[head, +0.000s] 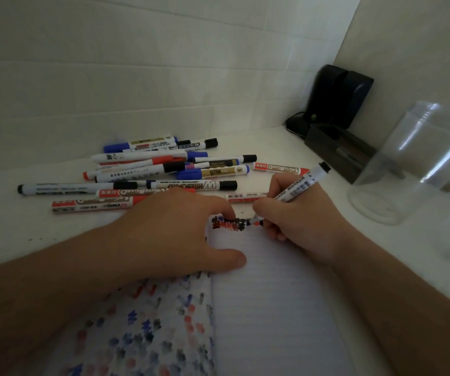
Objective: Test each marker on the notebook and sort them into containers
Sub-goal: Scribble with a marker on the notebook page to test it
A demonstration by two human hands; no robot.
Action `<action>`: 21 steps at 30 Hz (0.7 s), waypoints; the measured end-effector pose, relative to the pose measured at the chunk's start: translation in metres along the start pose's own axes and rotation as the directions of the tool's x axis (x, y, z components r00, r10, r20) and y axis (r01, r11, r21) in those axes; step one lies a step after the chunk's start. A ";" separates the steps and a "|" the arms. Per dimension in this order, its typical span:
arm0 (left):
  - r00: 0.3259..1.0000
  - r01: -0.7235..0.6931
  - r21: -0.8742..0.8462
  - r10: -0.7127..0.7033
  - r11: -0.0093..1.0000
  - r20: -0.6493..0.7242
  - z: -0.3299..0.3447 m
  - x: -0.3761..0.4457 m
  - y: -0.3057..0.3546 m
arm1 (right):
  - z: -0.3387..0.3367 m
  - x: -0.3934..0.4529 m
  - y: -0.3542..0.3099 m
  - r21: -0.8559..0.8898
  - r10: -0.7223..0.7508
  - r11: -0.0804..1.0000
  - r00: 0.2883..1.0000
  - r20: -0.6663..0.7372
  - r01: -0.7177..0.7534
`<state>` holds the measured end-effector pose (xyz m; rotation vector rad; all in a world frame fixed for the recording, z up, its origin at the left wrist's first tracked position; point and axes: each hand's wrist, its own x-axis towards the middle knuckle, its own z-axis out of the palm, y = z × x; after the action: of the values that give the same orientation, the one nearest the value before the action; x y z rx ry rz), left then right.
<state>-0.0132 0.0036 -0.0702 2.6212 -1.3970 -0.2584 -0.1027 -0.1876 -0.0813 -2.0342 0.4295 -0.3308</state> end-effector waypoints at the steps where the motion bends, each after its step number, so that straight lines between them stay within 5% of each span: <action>1: 1.000 -0.005 0.000 0.005 1.000 -0.002 0.000 0.000 0.000 | 0.000 0.000 0.000 -0.013 -0.003 1.000 1.000 0.001 0.003; 7: 1.000 -0.008 -0.003 0.008 1.000 -0.015 0.003 0.001 -0.003 | 0.003 0.000 -0.002 -0.153 -0.052 0.987 0.998 -0.021 0.048; 14: 1.000 -0.011 0.012 0.011 1.000 -0.014 0.002 0.001 -0.001 | 0.000 -0.002 -0.001 -0.062 -0.031 0.998 0.999 -0.017 0.029; 21: 1.000 -0.009 0.006 0.009 1.000 -0.003 0.001 0.000 -0.001 | 0.004 -0.001 -0.001 -0.184 -0.082 0.980 0.996 -0.027 0.075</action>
<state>-0.0123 0.0038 -0.0716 2.6182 -1.4107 -0.2492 -0.1020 -0.1836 -0.0820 -2.2322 0.4145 -0.3872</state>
